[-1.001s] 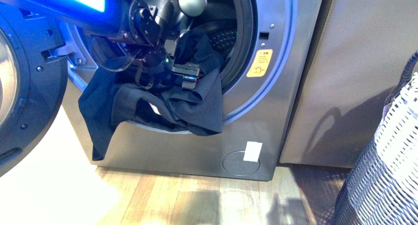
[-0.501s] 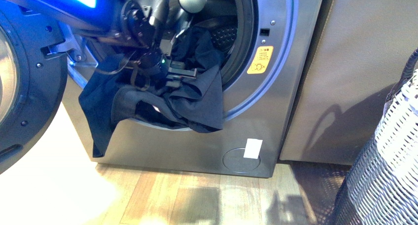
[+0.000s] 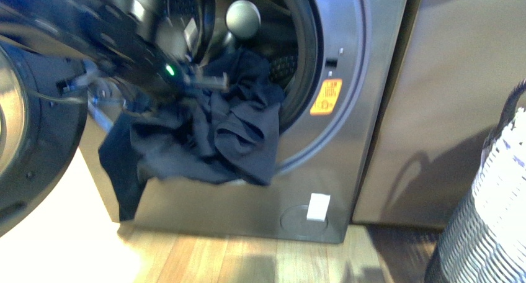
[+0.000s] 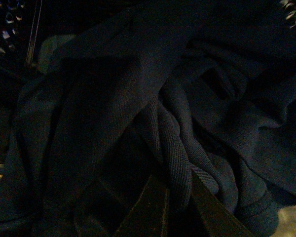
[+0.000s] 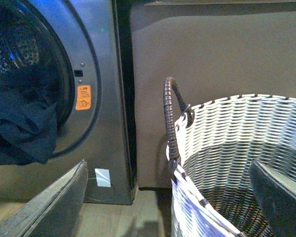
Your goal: Collect clothes from washing machine
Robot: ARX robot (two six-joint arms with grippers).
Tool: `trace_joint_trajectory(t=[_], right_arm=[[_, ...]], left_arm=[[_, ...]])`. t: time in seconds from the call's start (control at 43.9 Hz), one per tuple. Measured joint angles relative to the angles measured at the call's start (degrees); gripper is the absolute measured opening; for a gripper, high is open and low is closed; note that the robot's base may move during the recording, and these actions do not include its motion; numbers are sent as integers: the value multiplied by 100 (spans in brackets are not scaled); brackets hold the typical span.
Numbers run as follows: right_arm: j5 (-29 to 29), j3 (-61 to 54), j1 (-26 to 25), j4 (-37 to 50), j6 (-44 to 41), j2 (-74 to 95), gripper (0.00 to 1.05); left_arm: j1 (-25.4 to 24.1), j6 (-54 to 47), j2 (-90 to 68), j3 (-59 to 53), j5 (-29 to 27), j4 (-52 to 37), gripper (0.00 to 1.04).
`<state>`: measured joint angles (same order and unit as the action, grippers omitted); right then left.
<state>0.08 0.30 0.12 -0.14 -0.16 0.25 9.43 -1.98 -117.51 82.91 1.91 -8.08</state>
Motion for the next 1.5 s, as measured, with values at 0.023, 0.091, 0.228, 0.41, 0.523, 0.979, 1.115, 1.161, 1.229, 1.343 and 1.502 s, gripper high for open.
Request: trace_joint_trajectory(t=[0.023, 0.091, 0.228, 0.41, 0.523, 0.979, 1.115, 1.161, 1.229, 1.343, 1.502], right_arm=[[0, 0, 0, 0, 0, 0, 97], [0, 2, 0, 0, 0, 0, 97], [-2, 2, 0, 0, 0, 0, 97], [0, 0, 0, 0, 0, 0, 97], [0, 2, 0, 0, 0, 0, 97], [-2, 0, 0, 0, 0, 0, 97], [0, 0, 0, 0, 0, 0, 97], [0, 0, 0, 0, 0, 0, 97], [0, 0, 0, 0, 0, 0, 97], [0, 0, 0, 0, 0, 0, 97], [0, 0, 0, 0, 0, 0, 97]], left_arm=[[0, -17, 109, -90, 24, -35, 4], [0, -61, 389, -310, 87, -131, 4], [0, -131, 1091, -765, 256, -289, 4], [68, -195, 2155, -839, 459, -304, 4], [229, -236, 2540, -608, 555, -190, 4], [973, -219, 3178, 763, 914, -20, 4], [1298, 9, 3178, 1572, 1060, 258, 4], [1497, 44, 3169, 1869, 1097, 378, 4], [1744, 68, 3117, 2216, 1163, 520, 4], [2114, 168, 2988, 2706, 1305, 741, 4], [2702, 94, 2656, 3327, 1261, 1084, 4]])
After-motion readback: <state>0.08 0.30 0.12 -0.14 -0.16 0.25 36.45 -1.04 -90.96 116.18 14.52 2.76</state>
